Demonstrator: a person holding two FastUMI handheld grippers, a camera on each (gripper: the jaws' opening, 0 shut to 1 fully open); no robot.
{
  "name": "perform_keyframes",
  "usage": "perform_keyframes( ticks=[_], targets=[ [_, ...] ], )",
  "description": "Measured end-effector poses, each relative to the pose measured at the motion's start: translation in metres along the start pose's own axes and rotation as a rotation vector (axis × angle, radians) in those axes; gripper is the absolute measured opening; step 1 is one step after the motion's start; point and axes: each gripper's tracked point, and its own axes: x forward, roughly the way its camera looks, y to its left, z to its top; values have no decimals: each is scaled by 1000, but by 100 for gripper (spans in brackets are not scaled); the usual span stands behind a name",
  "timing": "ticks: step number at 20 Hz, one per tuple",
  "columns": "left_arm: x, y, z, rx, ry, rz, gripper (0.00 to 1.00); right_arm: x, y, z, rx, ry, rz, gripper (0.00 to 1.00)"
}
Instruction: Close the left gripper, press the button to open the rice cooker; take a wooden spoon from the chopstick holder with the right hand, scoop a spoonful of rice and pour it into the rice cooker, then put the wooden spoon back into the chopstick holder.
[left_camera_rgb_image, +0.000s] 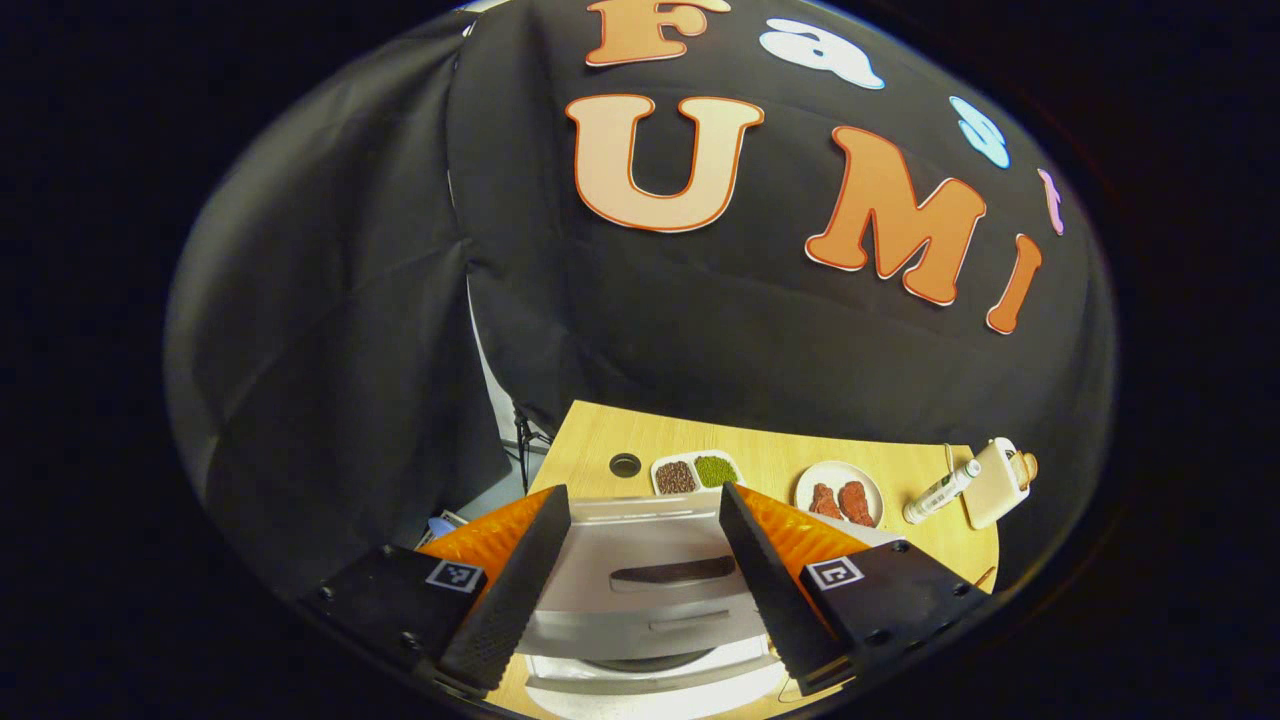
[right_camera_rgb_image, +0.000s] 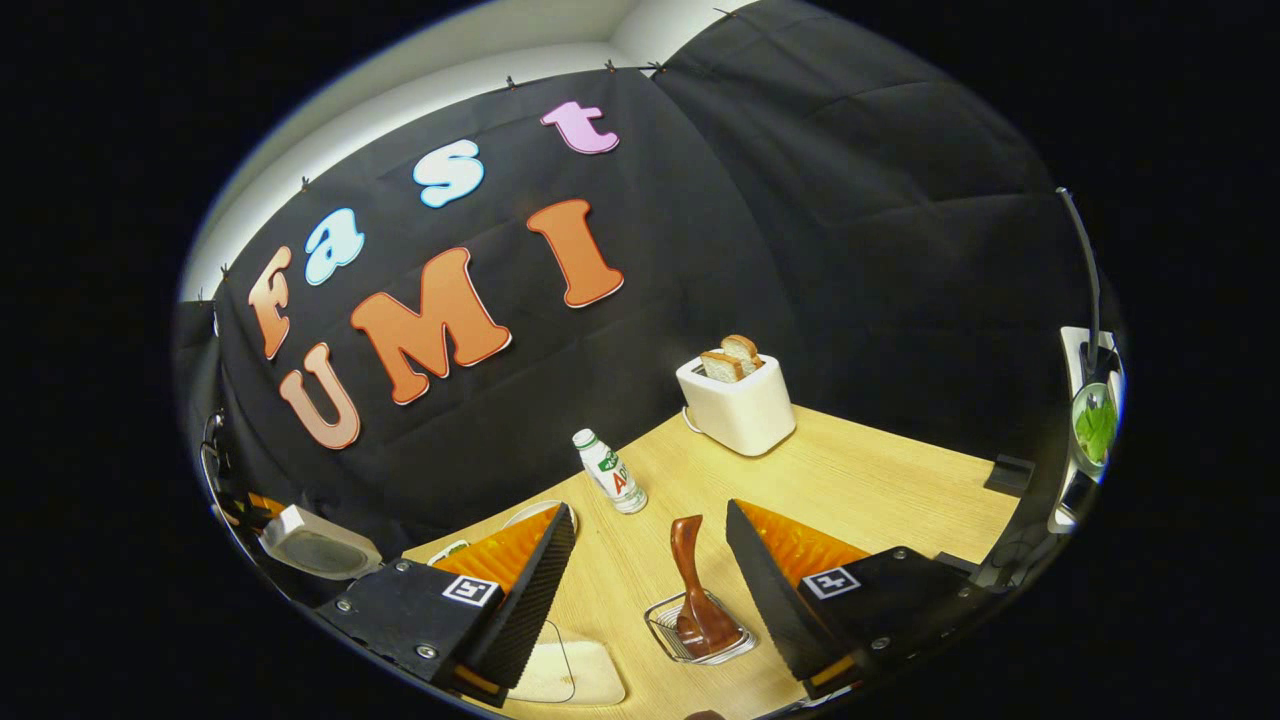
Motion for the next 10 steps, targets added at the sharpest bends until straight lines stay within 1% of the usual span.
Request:
perform_keyframes(
  ticks=[1, 2, 5, 7, 10],
  targets=[
    [-6, -2, -15, -1, 9, -10, 98, -1, 2, 0, 0, 2, 6, 95],
    [-8, -4, -30, -3, 24, -21, 100, 0, 5, 0, -2, 5, 11, 95],
    [-17, -4, -64, 18, 37, -33, 100, 1, 15, -5, -15, 22, 31, 95],
    [-21, -6, -73, 34, 26, -33, 100, 2, 22, -10, -31, 35, 48, 95],
    [-24, -5, -82, 15, 3, -30, 99, 2, 33, -15, -48, 48, 69, 95]
  ],
)
